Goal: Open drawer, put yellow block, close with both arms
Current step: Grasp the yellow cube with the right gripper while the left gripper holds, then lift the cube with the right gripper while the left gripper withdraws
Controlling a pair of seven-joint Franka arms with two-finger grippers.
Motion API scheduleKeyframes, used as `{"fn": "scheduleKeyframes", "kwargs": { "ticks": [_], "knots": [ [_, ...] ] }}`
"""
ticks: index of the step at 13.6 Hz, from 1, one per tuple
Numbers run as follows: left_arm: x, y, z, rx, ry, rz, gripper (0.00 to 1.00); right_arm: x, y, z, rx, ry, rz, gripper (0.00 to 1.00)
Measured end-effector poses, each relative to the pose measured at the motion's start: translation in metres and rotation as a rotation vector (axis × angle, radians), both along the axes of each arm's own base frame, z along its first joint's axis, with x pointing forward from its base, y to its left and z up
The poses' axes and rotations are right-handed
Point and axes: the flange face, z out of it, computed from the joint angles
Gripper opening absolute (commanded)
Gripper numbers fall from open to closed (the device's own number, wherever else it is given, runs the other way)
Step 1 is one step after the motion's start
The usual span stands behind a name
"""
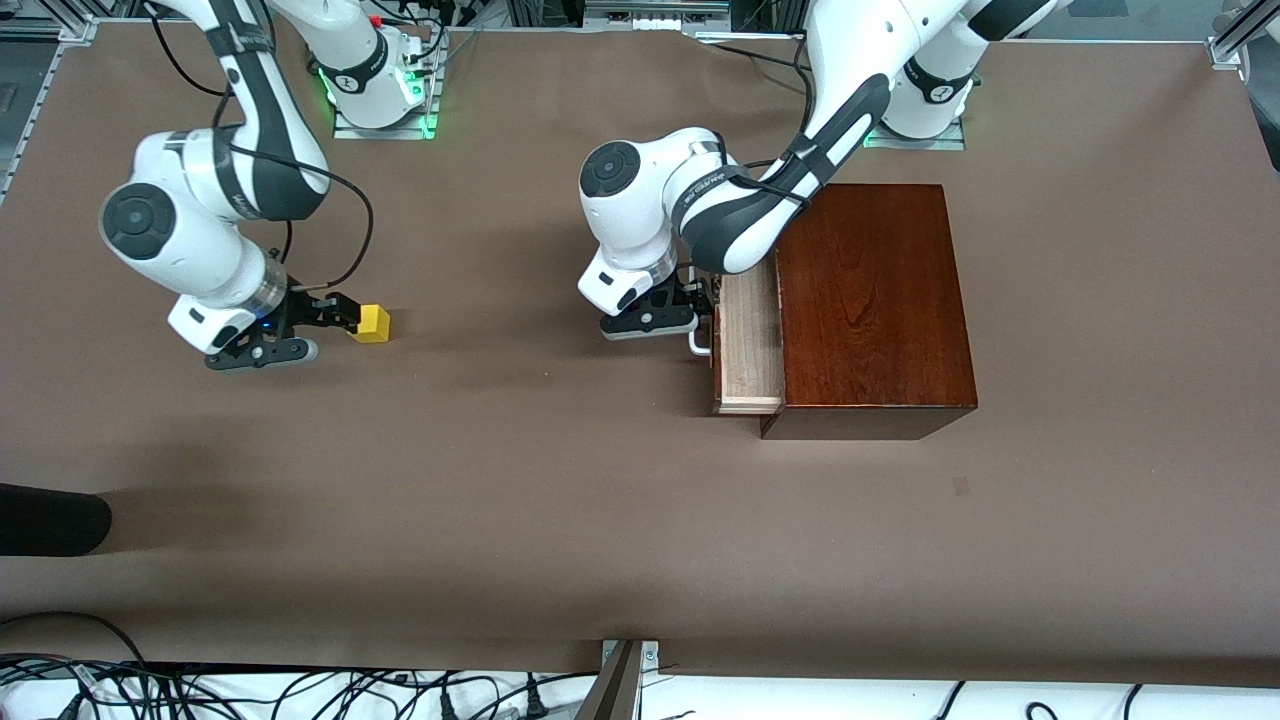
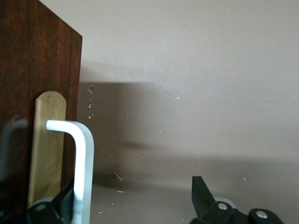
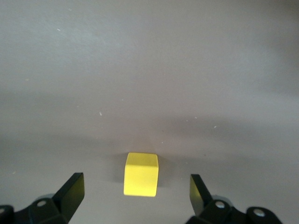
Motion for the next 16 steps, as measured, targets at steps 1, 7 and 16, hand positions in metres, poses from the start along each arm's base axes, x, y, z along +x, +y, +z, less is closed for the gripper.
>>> {"fn": "scheduleKeyframes", "kwargs": {
  "ticks": [1,7,16],
  "knots": [
    [0.002,0.0,0.003,-0.006,0.008,0.012,1.0,-0.007,-0.001,-0.012,-0.001,-0.001,-0.011,1.0],
    [-0.001,-0.009,0.038,-0.025,0.097,0.057,1.0,-0.019,-0.003,-0.046,-0.011,0.041,-0.054,1.0],
    [0.055,0.099,0.199,-0.103,0.212,0.001,1.0,-0.026,-0.005,-0.118,-0.016,0.058,-0.081,0.95]
  ]
}}
